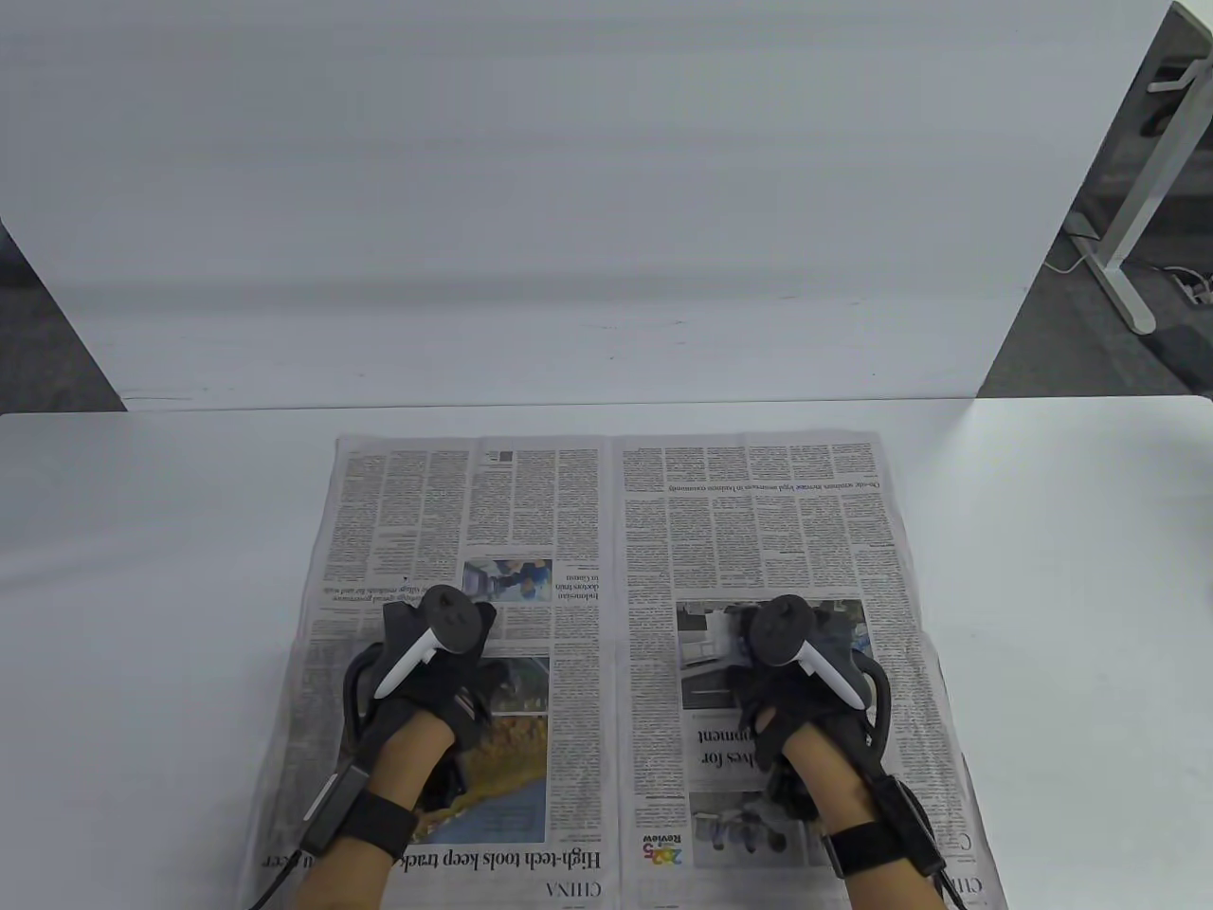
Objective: Unfold folded newspaper and lay flat
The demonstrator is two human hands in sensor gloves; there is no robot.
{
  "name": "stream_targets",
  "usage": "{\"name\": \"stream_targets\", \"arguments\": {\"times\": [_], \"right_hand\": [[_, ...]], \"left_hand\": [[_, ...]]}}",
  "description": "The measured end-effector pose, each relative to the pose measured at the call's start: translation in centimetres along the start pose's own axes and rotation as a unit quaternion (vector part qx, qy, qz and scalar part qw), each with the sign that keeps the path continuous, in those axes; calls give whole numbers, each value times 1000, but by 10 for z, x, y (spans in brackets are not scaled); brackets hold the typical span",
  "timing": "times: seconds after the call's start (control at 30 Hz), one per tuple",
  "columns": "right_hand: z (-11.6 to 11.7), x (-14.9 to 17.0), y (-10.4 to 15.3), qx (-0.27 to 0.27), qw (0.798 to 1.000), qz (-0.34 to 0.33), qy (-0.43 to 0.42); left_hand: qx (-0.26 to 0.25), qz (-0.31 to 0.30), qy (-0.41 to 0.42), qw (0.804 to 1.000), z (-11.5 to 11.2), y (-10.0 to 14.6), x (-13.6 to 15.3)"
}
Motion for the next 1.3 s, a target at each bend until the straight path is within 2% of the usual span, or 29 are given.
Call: {"name": "stream_targets", "arguments": {"times": [0.77,1.3], "right_hand": [[-21,69,8,28,996,75,-36],[-26,85,13,39,994,98,-43]], "left_hand": [[-31,94,67,993,18,11,73],[-44,130,86,987,21,18,93]]}}
Point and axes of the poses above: the tracker on the back of each hand, its own x axis roughly to the little-finger side, its own y axis roughly from the fingertips to the wrist, z = x × y, the point moved 3 cm from there along -y, roughly from the wrist to the fingertips, and after that the axes turned 10 degrees about -z, right-handed, at the moved point
